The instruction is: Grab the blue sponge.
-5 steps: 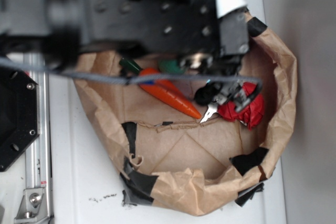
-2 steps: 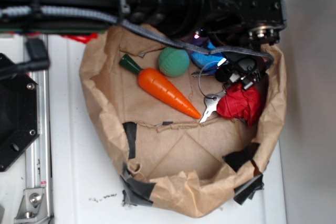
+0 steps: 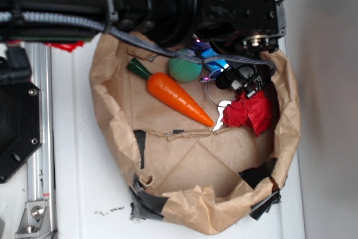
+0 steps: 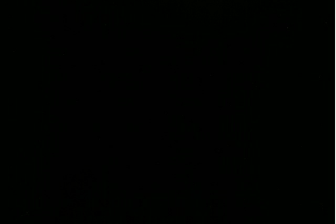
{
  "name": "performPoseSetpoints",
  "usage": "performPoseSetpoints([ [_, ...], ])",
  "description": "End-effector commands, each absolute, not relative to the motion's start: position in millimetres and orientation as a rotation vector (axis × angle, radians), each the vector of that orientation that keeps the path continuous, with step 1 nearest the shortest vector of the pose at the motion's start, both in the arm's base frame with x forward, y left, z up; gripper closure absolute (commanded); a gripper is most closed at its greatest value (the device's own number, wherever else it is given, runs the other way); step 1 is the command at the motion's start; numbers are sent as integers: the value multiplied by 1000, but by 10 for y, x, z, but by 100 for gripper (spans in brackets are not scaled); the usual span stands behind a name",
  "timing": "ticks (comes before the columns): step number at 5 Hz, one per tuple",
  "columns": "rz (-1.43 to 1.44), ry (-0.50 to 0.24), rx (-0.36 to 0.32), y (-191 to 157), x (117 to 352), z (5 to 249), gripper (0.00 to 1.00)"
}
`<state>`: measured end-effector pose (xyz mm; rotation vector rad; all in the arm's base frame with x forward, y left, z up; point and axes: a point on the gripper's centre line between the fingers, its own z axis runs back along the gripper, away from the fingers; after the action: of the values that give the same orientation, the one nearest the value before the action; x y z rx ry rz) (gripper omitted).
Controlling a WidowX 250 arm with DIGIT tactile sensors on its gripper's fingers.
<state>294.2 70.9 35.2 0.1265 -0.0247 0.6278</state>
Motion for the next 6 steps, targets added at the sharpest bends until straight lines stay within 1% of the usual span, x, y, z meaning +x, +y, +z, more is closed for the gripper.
performPoseSetpoints([
  [1,534,-20,146,684,2818,317,0],
  [2,492,-71,99,573,2644,533,0],
  [3,456,-149,24,463,2466,896,0],
  [4,447,-213,7,403,2337,1055,0],
  [5,456,-229,35,424,2350,1007,0],
  [6,466,-215,52,476,2470,939,0],
])
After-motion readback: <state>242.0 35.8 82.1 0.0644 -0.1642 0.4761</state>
